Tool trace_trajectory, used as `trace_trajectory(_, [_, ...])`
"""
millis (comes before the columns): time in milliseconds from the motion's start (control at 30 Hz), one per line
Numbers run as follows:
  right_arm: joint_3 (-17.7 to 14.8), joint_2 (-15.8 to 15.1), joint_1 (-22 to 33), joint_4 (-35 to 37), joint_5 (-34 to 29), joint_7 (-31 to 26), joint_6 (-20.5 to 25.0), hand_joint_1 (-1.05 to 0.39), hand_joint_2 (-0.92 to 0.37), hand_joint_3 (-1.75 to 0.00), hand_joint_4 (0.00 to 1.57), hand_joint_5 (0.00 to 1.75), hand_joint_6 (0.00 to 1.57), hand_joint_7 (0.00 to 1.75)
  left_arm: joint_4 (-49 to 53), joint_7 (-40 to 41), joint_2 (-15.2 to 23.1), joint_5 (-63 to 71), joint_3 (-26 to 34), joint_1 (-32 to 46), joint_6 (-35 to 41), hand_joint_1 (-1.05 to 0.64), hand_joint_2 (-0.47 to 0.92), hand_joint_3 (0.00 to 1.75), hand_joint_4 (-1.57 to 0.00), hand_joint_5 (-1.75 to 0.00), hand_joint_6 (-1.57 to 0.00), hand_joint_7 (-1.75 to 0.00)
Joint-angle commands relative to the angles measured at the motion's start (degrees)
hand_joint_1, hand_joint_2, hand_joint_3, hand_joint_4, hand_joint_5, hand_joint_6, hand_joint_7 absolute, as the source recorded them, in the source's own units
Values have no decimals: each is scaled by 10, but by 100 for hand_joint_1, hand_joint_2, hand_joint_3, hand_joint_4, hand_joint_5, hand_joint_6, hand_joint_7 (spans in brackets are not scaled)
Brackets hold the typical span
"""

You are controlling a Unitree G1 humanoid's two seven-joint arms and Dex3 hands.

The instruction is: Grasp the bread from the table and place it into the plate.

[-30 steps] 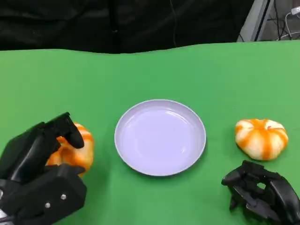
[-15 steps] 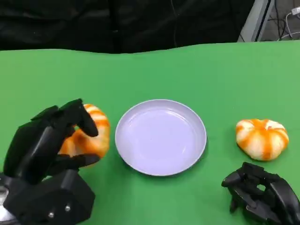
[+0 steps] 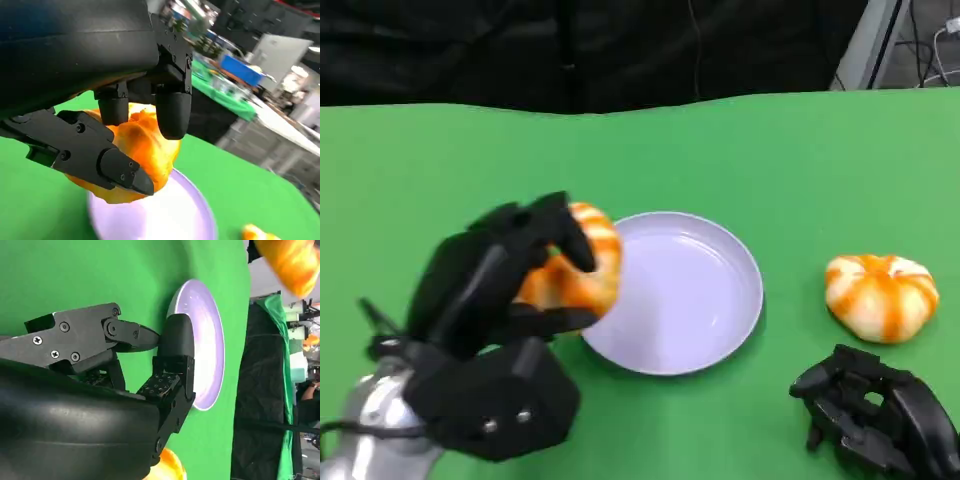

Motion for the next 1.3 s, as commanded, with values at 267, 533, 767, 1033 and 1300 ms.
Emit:
trace_trajectory(267, [7,3,8,-15,-12,-22,-4,-25,-92,-46,62,175,74,110,129,12,-31,8,-47,-97,-33,-7,84,0,-58,-175,-40,-171])
trace_trajectory(533, [9,10,11,-14,-15,-29,-6,-24,-92,-47,65,175,74,110,237,19,-59,-15,-52,-142,-61,-8,85,0,-58,-175,-39,-173])
trace_trajectory(767, [12,11,15,-24,-24,-39,-6,-24,-92,-47,64,175,75,110,321,18,-73,-26,-56,-175,-79,-11,86,0,-57,-175,-38,-174])
trace_trajectory(1033, [17,9,18,-27,-27,-46,-7,-25,-92,-47,66,175,76,109,437,3,-80,-34,-68,-224,-138,-6,85,0,-52,-174,-45,-154])
trace_trajectory(1300, [22,9,20,-30,-30,-51,-4,-27,-92,-46,67,175,76,108,501,-1,-88,-32,-78,-251,-158,-19,84,0,-71,-60,-78,-32])
